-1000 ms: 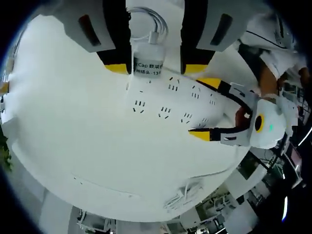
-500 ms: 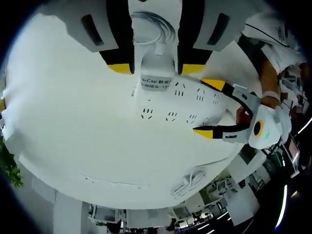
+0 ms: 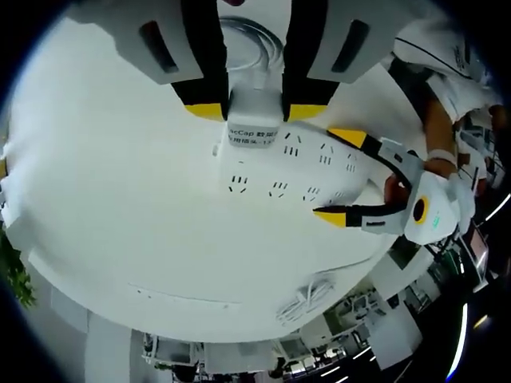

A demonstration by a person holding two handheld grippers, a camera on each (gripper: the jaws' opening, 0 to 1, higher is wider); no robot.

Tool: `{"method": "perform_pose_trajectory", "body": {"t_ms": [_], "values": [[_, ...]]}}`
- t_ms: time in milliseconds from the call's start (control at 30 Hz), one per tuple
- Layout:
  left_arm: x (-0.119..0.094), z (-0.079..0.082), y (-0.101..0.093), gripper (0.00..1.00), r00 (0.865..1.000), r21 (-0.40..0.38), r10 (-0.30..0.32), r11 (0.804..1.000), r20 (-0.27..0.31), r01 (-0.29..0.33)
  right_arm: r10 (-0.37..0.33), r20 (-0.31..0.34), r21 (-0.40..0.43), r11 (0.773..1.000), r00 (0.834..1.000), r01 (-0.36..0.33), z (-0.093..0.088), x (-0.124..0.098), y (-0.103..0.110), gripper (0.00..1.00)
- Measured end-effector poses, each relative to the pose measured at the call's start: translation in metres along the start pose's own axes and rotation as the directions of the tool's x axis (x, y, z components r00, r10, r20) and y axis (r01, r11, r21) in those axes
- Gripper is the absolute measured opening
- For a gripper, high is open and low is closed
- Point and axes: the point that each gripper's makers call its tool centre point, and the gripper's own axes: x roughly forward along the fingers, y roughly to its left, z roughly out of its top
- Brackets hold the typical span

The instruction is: Straighten the power strip on the desk, plug the charger into it

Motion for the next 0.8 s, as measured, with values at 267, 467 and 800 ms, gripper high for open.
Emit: {"method": "perform_pose_trajectory", "body": {"t_ms": [267, 467, 800], "values": [[0.002, 0.001, 0.001, 0.67, 1.000, -0.003, 0.008, 1.000, -0.003, -0.008, -0.012, -0.071, 0.005, 1.000, 0.997, 0.013, 0.012, 0.003, -0.002, 0.24], [0.002, 0.003, 0.002, 0.66, 1.000, -0.002, 0.016, 1.000, -0.007, -0.016, -0.008, -0.132, 0.005, 1.000, 0.991, 0.009, 0.017, 0.006, -0.001, 0.23], [0.002, 0.005, 0.003, 0.66, 1.000, 0.002, 0.024, 1.000, -0.007, -0.024, -0.044, -0.170, -0.043, 0.998, 0.984, 0.037, 0.023, 0.008, -0.001, 0.23]]}}
